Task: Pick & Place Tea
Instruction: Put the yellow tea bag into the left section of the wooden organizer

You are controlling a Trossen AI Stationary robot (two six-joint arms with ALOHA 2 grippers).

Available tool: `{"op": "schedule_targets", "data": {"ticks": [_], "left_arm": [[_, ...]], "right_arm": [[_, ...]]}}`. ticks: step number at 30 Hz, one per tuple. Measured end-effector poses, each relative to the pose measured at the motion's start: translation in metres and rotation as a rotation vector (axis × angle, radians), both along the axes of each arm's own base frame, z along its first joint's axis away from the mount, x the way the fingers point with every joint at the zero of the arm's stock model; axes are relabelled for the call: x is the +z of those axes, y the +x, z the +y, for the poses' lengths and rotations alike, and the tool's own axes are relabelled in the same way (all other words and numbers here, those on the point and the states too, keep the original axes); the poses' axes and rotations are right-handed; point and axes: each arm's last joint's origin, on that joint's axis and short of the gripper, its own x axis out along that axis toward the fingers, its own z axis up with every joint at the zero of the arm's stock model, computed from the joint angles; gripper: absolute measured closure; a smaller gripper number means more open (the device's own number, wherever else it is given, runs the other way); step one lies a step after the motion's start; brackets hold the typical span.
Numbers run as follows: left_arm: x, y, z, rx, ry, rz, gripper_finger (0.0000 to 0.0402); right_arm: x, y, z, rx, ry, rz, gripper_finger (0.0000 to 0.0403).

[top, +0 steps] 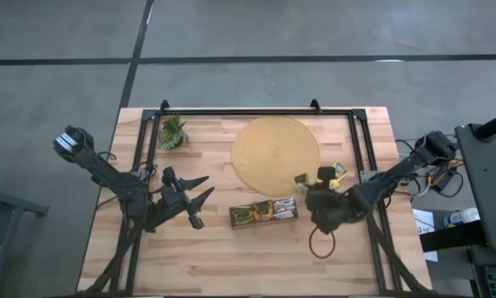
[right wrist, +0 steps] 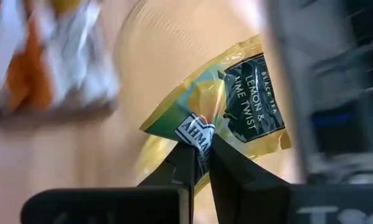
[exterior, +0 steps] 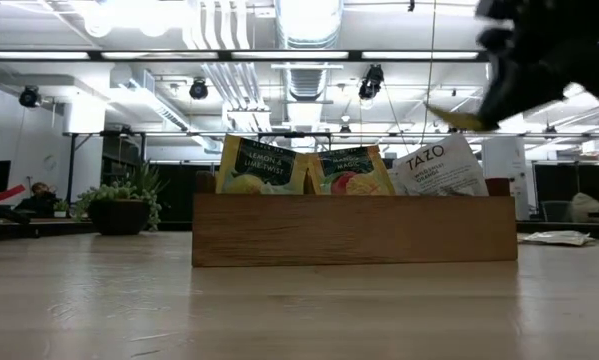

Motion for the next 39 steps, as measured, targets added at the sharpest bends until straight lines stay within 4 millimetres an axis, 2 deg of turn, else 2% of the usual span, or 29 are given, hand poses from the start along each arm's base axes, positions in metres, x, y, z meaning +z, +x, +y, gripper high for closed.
{"op": "schedule_targets", "data": {"ticks": [5,7,10,13,18,24,29,32,39], "left_arm": [[-0.001,0.001,0.001,-0.007,-0.041,-0.024,0.0248],[-0.002,0.003,0.001,-0.024,-0.052,-0.028,0.0248],[-0.006,0.007,0.004,-0.064,-0.049,-0.021,0.0248],[-0.007,0.014,0.009,-0.127,-0.068,-0.046,0.0248],[-0.012,0.027,0.016,-0.246,-0.062,-0.057,0.0248],[-0.020,0.048,0.021,-0.183,-0.026,-0.005,0.0248],[-0.021,0.065,0.019,-0.078,-0.018,0.021,0.0248],[-0.024,0.077,0.019,-0.001,-0.024,0.034,0.0248],[-0.038,0.108,0.023,0.054,-0.026,0.040,0.0248]], "right_arm": [[0.016,0.011,0.019,0.000,-0.327,-0.192,0.0381],[0.017,0.018,0.027,0.005,-0.480,-0.223,0.0381],[0.020,0.036,0.039,-0.021,-0.694,-0.260,0.0381],[0.020,0.062,0.047,-0.017,-0.819,-0.170,0.0381],[0.015,0.108,0.043,-0.071,-0.862,-0.084,0.0381],[-0.008,0.143,0.037,-0.094,-0.903,0.011,0.0381],[-0.020,0.145,0.035,-0.079,-0.927,0.059,0.0383],[-0.018,0.144,0.036,-0.077,-0.928,0.053,0.0383],[-0.015,0.141,0.048,-0.050,-0.924,0.033,0.0383]]}}
